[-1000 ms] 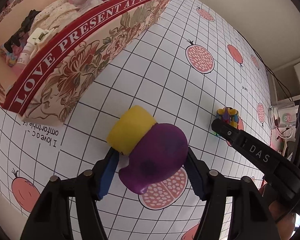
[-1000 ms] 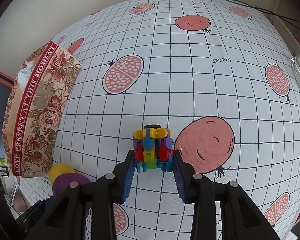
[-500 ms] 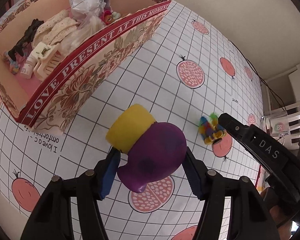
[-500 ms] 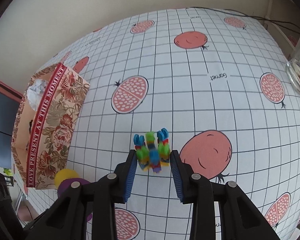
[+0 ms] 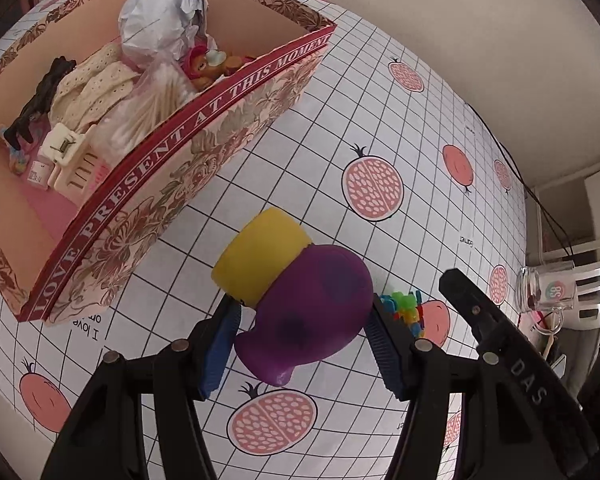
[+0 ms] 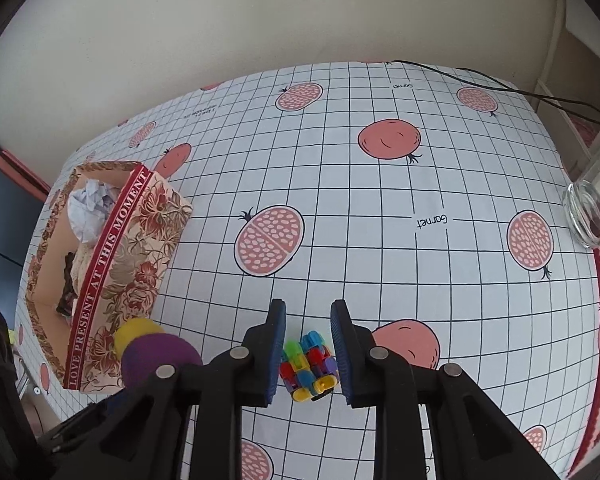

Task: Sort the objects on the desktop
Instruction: 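Lift and carry the yellow-purple toy and block toy over the pink box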

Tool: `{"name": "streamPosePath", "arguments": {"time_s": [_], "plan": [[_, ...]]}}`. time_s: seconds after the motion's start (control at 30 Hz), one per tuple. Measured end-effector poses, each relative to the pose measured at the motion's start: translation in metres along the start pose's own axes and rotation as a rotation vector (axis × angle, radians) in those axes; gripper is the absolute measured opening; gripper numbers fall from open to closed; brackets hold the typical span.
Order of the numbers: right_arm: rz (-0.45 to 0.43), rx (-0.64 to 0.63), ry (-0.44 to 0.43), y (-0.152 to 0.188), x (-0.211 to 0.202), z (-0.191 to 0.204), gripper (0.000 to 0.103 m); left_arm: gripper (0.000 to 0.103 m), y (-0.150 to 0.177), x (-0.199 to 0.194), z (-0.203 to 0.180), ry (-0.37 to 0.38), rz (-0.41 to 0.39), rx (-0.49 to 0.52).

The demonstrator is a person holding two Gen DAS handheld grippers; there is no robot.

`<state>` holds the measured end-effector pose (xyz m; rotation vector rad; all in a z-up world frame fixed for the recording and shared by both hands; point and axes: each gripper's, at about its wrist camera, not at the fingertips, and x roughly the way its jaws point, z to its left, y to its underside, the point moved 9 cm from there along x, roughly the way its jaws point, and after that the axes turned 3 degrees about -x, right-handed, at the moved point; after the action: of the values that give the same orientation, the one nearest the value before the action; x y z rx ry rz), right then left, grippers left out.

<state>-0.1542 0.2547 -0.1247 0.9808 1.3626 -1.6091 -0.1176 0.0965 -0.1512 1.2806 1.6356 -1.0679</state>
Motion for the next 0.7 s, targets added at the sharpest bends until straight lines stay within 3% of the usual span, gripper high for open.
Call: {"name": "streamPosePath", "arguments": {"time_s": [0.27,0.5,0.7], "plan": [[0.088,-0.051,0.003,0.02,0.016,0.01,0.031,0.064,0.012,0.015,0.027,-0.052,0.047,-0.033],[0.135,-0.054,0.049,0.034,0.029,0.002,0.045,0.064,0.019,0.014,0.034,-0.036,0.049,-0.047],[0.173,-0.052,0.04,0.044,0.043,0.002,0.045,0.062,0.023,0.014,0.038,-0.024,0.06,-0.057]]}}
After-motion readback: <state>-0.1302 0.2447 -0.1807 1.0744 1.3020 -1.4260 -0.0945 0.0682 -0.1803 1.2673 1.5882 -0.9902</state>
